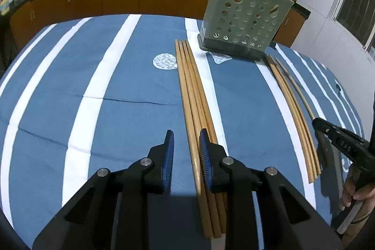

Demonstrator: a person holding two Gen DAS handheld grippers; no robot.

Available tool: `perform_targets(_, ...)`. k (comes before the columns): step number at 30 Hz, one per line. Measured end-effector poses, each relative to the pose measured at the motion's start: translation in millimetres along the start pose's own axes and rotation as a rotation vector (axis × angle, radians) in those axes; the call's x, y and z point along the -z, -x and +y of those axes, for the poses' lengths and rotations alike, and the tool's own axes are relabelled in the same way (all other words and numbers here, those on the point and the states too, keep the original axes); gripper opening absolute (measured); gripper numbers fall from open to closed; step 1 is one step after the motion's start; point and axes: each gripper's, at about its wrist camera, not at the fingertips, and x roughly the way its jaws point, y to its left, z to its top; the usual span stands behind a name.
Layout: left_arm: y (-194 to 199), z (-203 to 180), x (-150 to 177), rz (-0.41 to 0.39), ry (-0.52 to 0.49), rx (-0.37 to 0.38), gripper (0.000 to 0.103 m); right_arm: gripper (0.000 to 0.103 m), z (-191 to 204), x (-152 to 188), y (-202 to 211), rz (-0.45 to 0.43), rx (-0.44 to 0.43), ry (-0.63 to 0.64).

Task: Organize utensils
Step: 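Grasp another chopstick with the left gripper while the right gripper grasps one too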

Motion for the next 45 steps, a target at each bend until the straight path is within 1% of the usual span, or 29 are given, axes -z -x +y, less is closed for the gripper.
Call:
perform_targets(5, -1, 3, -1, 0.008, 0.005, -0.018, 0.023, 0.008, -3, 0, 0, -0.001, 0.019, -0.003)
perform_targets(9, -4, -3, -1, 0.009, -0.022, -0.047, 0.021, 0.009, -3, 0, 0, -0.001, 0.028, 0.006)
perform_targets(11, -5, -7, 0, 0.008, -0.034, -0.053, 0.017, 0.012, 0, 1, 0, -0.001, 0.016, 0.013)
perform_targets(13, -6, -8, -1, 0.004, -0.038, -0.059, 0.014, 0.012, 4, 2, 0, -0.002, 0.011, 0.025)
perform_targets(14, -7, -8, -1, 0.002, -0.039, -0.065, 0.010, 0.012, 6, 2, 1, -0.003, 0.009, 0.030)
perform_targets(15, -7, -7, -2, 0.000, -0.040, -0.070, 0.008, 0.011, 9, 3, 1, -0.005, 0.009, 0.040)
perform_targets(17, -9, -2, -6, 0.002, -0.037, -0.072, 0.008, 0.009, 13, 2, 0, -0.006, 0.003, 0.051)
perform_targets(20, -11, 14, -13, -0.002, -0.011, -0.112, 0.008, 0.009, 13, 0, -3, -0.011, 0.010, 0.050)
perform_targets(24, -12, 42, -23, -0.007, 0.044, -0.159, 0.008, 0.009, 3, -8, -8, -0.026, 0.059, 0.026)
perform_targets(27, -12, 55, -26, -0.011, 0.069, -0.170, 0.008, 0.009, -4, -12, -10, -0.032, 0.086, 0.010)
perform_targets(32, -12, 53, -24, -0.023, 0.054, -0.192, 0.008, 0.009, -9, -13, -12, -0.033, 0.092, 0.000)
perform_targets(45, -12, 56, -24, -0.025, 0.074, -0.175, 0.009, 0.009, -7, -13, -13, -0.032, 0.094, 0.001)
